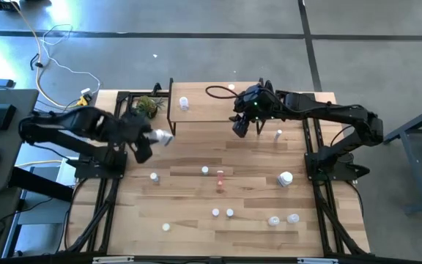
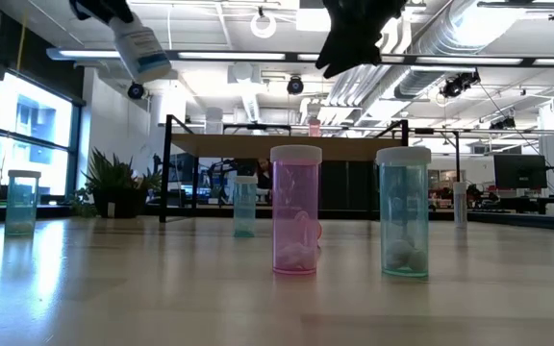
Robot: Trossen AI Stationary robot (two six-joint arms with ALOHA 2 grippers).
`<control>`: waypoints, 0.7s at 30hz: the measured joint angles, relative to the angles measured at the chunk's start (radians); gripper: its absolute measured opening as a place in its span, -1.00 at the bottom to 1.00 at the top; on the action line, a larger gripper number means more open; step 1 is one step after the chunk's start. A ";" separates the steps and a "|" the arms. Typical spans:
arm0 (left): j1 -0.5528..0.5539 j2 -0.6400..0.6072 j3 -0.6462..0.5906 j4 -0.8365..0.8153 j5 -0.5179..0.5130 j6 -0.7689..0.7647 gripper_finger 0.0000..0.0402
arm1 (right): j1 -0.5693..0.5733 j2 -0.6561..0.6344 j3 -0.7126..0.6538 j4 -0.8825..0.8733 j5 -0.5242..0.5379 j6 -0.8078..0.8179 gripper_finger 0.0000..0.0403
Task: Pick and place medicine bottles onto shelf by color
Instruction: Put the left large white blue pill bottle on the shelf
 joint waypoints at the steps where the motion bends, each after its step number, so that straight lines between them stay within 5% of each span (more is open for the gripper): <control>1: 0.030 -0.001 0.013 0.001 0.000 0.031 -0.16 | -0.008 0.000 0.000 0.000 0.000 -0.003 -0.14; 15: 0.499 0.110 0.260 0.036 0.009 0.596 -0.16 | -0.107 0.000 0.000 0.000 0.001 -0.008 -0.14; 21: 0.686 0.240 0.400 0.032 0.135 0.754 -0.16 | -0.125 0.000 0.000 -0.002 -0.005 -0.027 -0.14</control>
